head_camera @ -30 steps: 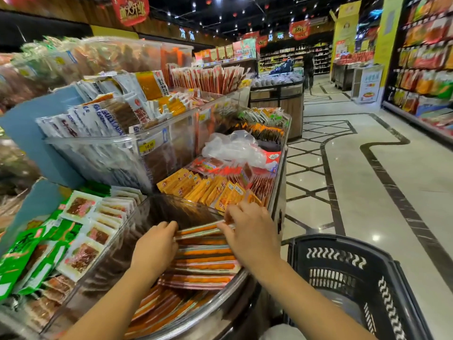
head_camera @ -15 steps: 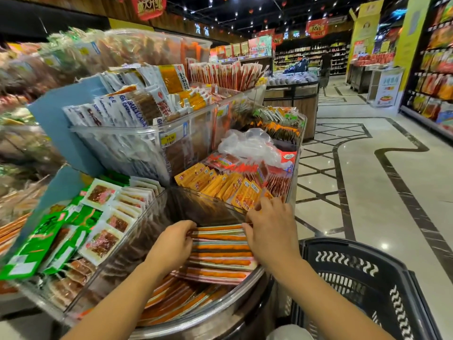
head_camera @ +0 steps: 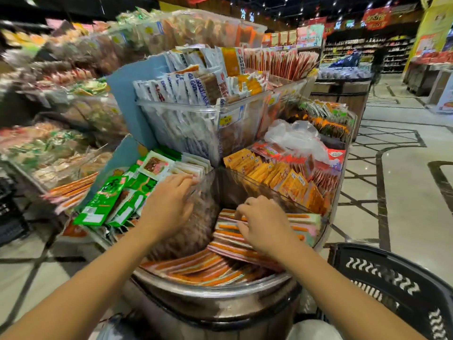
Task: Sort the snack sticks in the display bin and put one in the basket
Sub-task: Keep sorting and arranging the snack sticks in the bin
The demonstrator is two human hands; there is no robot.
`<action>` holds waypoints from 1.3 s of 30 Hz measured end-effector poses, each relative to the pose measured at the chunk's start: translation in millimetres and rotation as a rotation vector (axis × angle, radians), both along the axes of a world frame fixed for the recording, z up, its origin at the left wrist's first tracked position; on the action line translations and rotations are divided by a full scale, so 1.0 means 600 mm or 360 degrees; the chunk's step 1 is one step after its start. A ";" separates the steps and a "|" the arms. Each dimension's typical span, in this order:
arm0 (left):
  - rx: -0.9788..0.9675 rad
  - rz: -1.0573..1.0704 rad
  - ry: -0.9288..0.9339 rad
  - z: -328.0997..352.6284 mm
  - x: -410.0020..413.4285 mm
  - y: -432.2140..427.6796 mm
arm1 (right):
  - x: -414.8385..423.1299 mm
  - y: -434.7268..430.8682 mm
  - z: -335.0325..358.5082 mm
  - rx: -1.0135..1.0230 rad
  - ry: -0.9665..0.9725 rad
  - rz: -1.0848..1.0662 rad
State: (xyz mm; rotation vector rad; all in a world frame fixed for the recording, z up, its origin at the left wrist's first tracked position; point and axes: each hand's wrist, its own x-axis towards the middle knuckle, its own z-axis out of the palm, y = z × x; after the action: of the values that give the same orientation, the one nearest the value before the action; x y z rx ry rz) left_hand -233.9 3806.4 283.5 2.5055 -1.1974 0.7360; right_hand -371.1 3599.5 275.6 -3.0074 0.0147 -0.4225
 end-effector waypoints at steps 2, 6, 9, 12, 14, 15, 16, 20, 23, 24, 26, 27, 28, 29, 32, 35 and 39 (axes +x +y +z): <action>-0.0029 0.0051 0.0075 -0.014 0.006 0.014 | 0.025 0.032 -0.001 0.0070 0.0337 0.0189; -0.0054 0.0081 0.0103 -0.026 0.010 0.017 | 0.060 0.085 -0.021 0.0093 0.0792 0.0474; -0.0097 0.0099 0.0122 -0.027 0.008 0.017 | 0.072 0.101 -0.046 0.0023 0.0859 0.0541; -0.0132 0.0097 0.0142 -0.028 0.008 0.016 | 0.077 0.104 -0.058 0.0111 0.0917 0.0610; -0.0148 0.0100 0.0164 -0.028 0.010 0.015 | 0.078 0.103 -0.063 0.0131 0.0920 0.0630; -0.0159 0.0100 0.0177 -0.028 0.010 0.016 | 0.079 0.103 -0.065 0.0148 0.0903 0.0630; -0.0169 0.0099 0.0188 -0.028 0.010 0.016 | 0.079 0.104 -0.065 0.0169 0.0889 0.0625; -0.0176 0.0107 0.0191 -0.029 0.008 0.016 | 0.081 0.108 -0.069 0.0157 0.0910 0.0663; -0.0176 0.0122 0.0206 -0.028 0.006 0.015 | 0.081 0.111 -0.070 0.0140 0.0945 0.0724; -0.0177 0.0123 0.0207 -0.028 0.005 0.015 | 0.080 0.112 -0.070 0.0142 0.0953 0.0734; -0.0179 0.0127 0.0204 -0.028 0.004 0.015 | 0.080 0.112 -0.069 0.0149 0.0948 0.0724; -0.0180 0.0131 0.0204 -0.028 0.004 0.015 | 0.080 0.111 -0.068 0.0148 0.0939 0.0722; -0.0181 0.0135 0.0204 -0.028 0.004 0.015 | 0.079 0.110 -0.067 0.0143 0.0935 0.0724; -0.0180 0.0139 0.0203 -0.028 0.004 0.015 | 0.078 0.110 -0.067 0.0137 0.0929 0.0728; -0.0178 0.0134 0.0201 -0.028 0.005 0.015 | 0.076 0.113 -0.063 0.0130 0.0879 0.0724; -0.0179 0.0136 0.0202 -0.028 0.007 0.014 | 0.078 0.114 -0.059 0.0117 0.0822 0.0745; -0.0181 0.0126 0.0205 -0.029 0.009 0.014 | 0.076 0.114 -0.054 0.0131 0.0719 0.0775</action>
State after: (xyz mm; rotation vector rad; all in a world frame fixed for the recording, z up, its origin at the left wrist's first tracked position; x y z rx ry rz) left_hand -228.7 3815.0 266.1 2.4763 -0.9903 0.6320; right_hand -325.6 3667.7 243.5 -2.8142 -0.6266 0.2945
